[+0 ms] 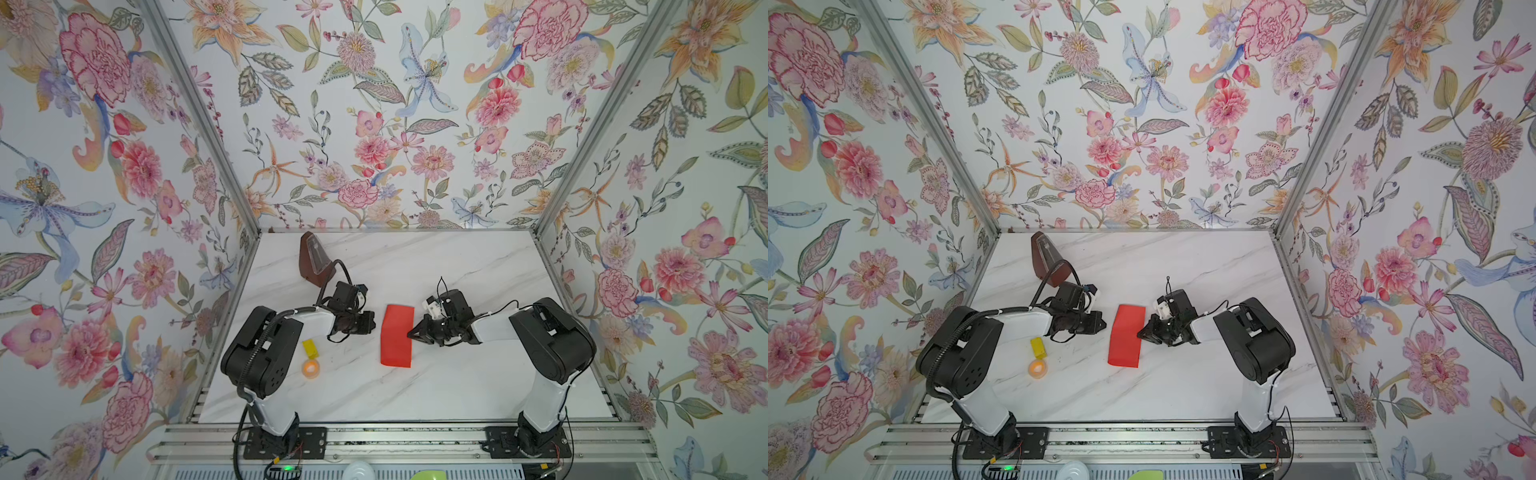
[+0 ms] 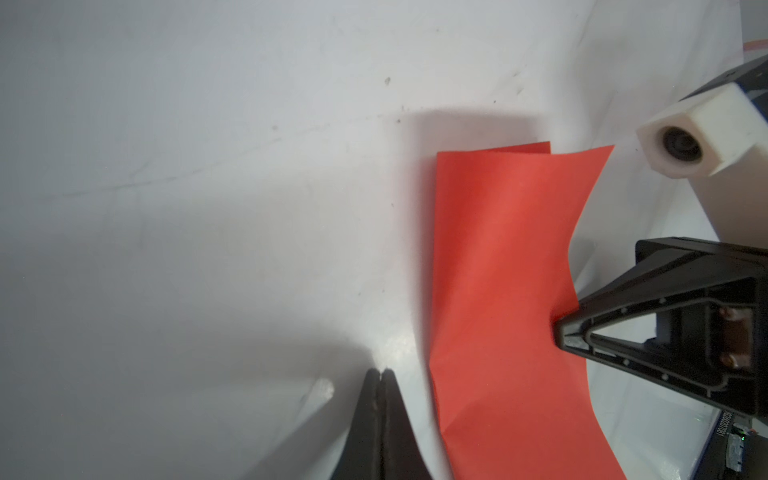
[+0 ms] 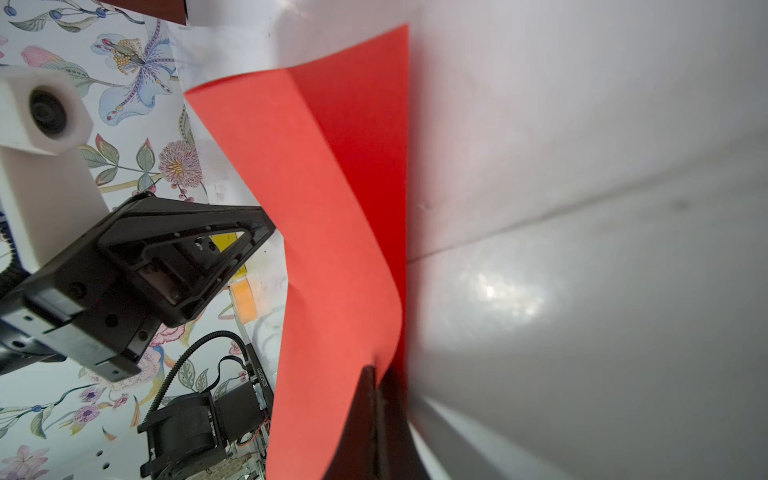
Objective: Fold a paper plane with a square sheet of paper (fold left side to right side)
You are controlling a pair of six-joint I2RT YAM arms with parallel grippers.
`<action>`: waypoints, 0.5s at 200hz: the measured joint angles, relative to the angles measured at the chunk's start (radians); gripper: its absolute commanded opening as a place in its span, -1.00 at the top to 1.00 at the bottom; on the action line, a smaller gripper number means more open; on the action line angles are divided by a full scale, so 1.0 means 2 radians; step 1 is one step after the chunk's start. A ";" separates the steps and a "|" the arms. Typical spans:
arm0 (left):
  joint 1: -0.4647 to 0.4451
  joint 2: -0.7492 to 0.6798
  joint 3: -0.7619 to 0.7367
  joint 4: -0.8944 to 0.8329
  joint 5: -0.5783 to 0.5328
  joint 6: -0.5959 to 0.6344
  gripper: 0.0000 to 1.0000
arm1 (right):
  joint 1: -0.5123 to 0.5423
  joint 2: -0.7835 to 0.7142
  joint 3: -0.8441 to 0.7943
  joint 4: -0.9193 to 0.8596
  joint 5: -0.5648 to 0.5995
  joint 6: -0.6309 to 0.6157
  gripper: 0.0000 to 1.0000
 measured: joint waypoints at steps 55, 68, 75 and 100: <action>-0.041 0.016 0.076 -0.027 0.004 0.000 1.00 | 0.000 0.000 0.000 0.000 0.000 0.000 1.00; -0.048 0.031 0.091 -0.026 0.008 0.000 1.00 | 0.000 -0.001 0.000 0.000 0.001 0.000 1.00; -0.050 0.041 0.096 -0.027 0.012 0.000 1.00 | 0.000 -0.001 0.000 -0.001 0.001 0.000 1.00; -0.050 0.068 0.104 -0.036 0.010 0.001 1.00 | 0.000 -0.001 0.000 -0.002 0.002 0.000 1.00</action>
